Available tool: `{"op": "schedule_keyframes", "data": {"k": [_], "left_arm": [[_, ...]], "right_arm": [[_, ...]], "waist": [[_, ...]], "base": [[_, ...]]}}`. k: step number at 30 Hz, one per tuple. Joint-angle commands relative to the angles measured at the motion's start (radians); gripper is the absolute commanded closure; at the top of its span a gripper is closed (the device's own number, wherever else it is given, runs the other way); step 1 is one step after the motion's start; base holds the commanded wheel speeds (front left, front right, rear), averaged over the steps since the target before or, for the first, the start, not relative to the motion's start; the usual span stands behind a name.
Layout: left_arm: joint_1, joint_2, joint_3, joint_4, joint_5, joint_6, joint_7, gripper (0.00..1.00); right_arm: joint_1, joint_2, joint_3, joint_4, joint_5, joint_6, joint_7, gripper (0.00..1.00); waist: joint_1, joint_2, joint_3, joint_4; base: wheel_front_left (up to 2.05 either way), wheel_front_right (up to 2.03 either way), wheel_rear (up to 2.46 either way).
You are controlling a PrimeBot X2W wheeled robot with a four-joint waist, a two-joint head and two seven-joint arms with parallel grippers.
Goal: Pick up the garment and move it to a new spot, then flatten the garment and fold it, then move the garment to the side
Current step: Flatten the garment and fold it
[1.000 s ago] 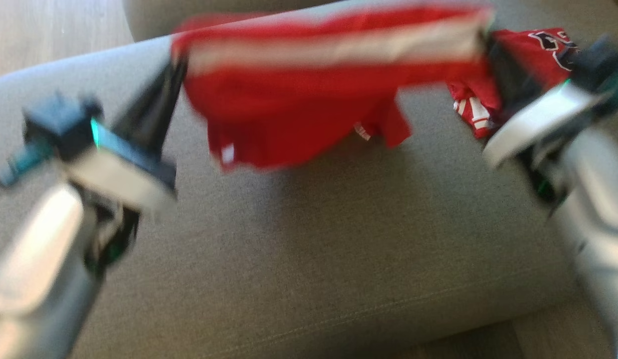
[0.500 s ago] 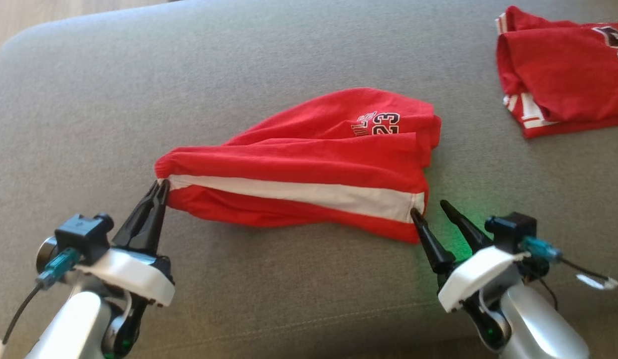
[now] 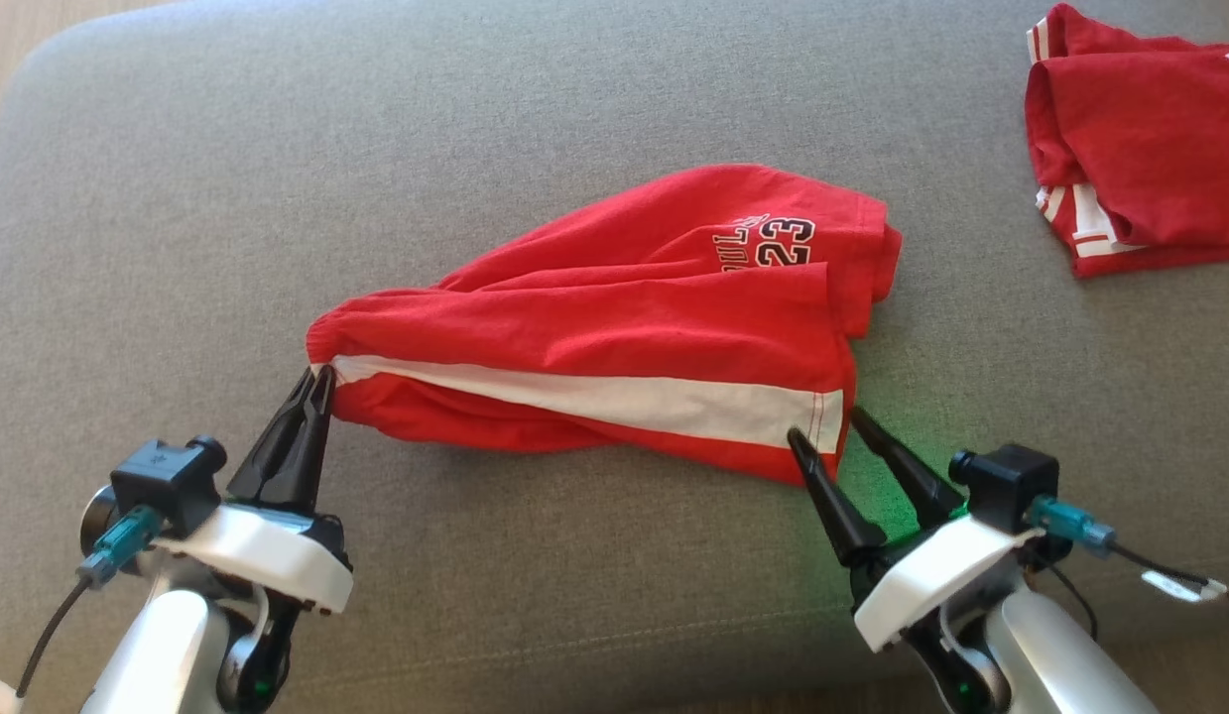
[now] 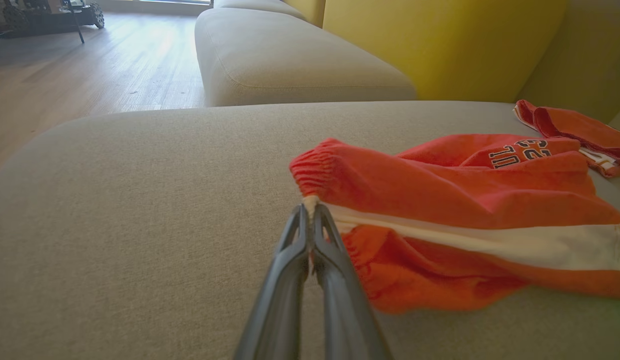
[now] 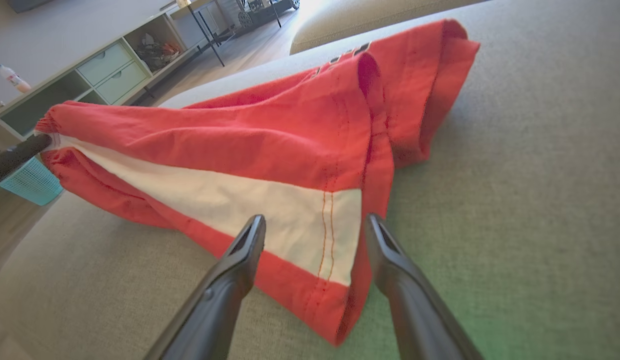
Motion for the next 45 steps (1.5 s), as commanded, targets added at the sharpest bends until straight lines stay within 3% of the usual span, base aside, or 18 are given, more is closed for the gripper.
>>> {"op": "schedule_keyframes", "data": {"k": [1,15,18,19,30,34,39,45], "left_arm": [[-0.024,0.014,0.054,-0.022,0.009,-0.002,-0.012,1.00],[-0.039,-0.031,0.060,-0.019,0.056,-0.023,-0.013,1.00],[-0.037,-0.032,0.060,-0.024,0.062,-0.024,-0.013,1.00],[-0.035,-0.031,0.062,-0.029,0.064,-0.025,-0.013,1.00],[-0.023,-0.009,0.083,-0.192,0.071,-0.026,-0.013,1.00],[-0.087,0.046,0.033,-0.274,0.026,-0.027,0.000,1.00],[-0.311,0.155,-0.059,-0.325,-0.060,-0.027,0.090,1.00],[-0.696,0.242,-0.187,-0.206,-0.108,-0.027,0.155,1.00]], "right_arm": [[0.010,0.003,0.019,-0.029,-0.006,0.000,0.004,0.00],[-0.080,0.023,0.051,0.090,0.009,0.000,-0.011,0.02],[-0.088,0.013,0.053,0.088,0.009,0.000,-0.024,0.92],[-0.086,0.008,0.050,0.081,0.007,0.000,-0.027,1.00],[-0.027,-0.076,-0.096,-0.139,-0.025,0.000,-0.001,1.00],[-0.058,-0.104,-0.164,-0.269,0.006,0.000,0.073,1.00],[-0.241,-0.133,-0.214,-0.313,0.011,0.000,0.169,1.00],[-0.594,-0.128,-0.196,-0.153,-0.015,0.000,0.208,1.00]], "waist": [[0.0000,0.0000,0.001,0.000],[0.0000,0.0000,0.003,0.034],[0.0000,0.0000,-0.003,0.037],[0.0000,0.0000,-0.006,0.036],[0.0000,0.0000,-0.063,-0.004],[0.0000,0.0000,-0.083,-0.023],[0.0000,0.0000,-0.085,-0.041],[0.0000,0.0000,0.006,-0.059]], "base": [[0.00,0.00,0.00],[0.00,0.00,0.00],[0.00,0.00,0.00],[0.00,0.00,0.00],[0.00,0.00,0.00],[0.00,0.00,0.00],[0.00,0.00,0.00],[0.00,0.00,0.00]]}}
